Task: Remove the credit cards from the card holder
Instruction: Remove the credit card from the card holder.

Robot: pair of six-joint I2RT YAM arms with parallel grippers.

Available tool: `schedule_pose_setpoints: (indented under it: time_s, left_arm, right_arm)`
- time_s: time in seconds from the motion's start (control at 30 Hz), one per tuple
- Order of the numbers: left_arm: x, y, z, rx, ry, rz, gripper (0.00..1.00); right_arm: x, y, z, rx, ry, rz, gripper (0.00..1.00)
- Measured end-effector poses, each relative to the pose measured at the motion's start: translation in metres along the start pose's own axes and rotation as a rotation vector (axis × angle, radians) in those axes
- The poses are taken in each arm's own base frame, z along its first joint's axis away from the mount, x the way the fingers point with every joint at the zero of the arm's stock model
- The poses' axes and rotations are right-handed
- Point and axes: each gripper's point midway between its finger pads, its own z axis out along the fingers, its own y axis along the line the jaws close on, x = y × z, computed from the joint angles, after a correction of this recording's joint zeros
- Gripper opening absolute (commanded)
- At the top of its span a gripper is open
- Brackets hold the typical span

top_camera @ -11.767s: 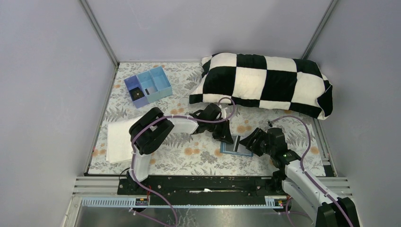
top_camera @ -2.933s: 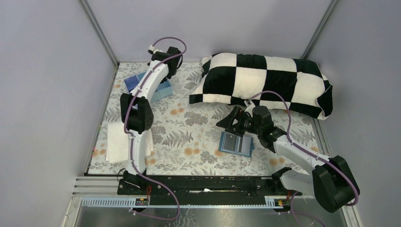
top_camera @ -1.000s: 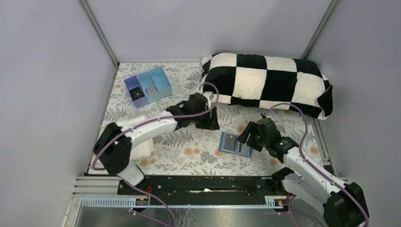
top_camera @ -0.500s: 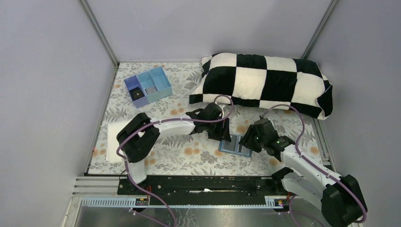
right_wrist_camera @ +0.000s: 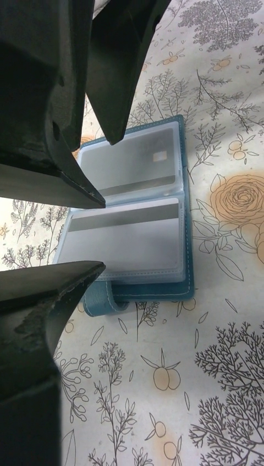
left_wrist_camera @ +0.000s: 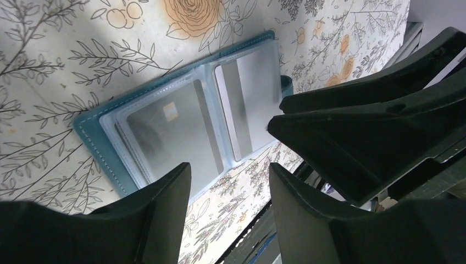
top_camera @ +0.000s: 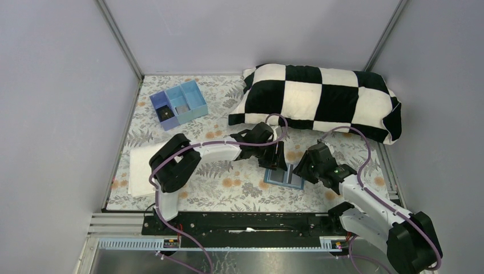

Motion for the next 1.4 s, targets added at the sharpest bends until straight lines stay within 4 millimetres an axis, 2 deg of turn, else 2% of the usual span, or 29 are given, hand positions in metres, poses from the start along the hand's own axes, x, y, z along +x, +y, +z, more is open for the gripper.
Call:
schedule_pose_setpoints:
  time_s: [0.27, 0.57, 0.9, 1.23, 1.4]
  left_arm:
    - [0.003, -0.004, 0.016, 0.041, 0.034, -0.029, 0.56]
    - [0.003, -0.005, 0.026, 0.054, 0.051, -0.042, 0.52]
    - [0.005, -0.004, 0.026, 0.052, 0.058, -0.045, 0.48]
    - [-0.003, -0.024, 0.022, 0.106, 0.062, -0.025, 0.49]
    - [0.000, -0.019, 0.025, 0.092, 0.072, -0.035, 0.48]
  right_arm:
    - [0.001, -0.006, 0.005, 0.024, 0.006, -0.001, 0.45]
    - [-0.003, -0.003, 0.011, 0.007, -0.006, 0.002, 0.43]
    - [-0.006, -0.006, 0.006, 0.008, -0.029, 0.002, 0.42]
    - [0.000, -0.014, 0.009, 0.033, -0.015, -0.009, 0.42]
    - [0.000, -0.013, 0.010, 0.028, -0.012, -0.009, 0.42]
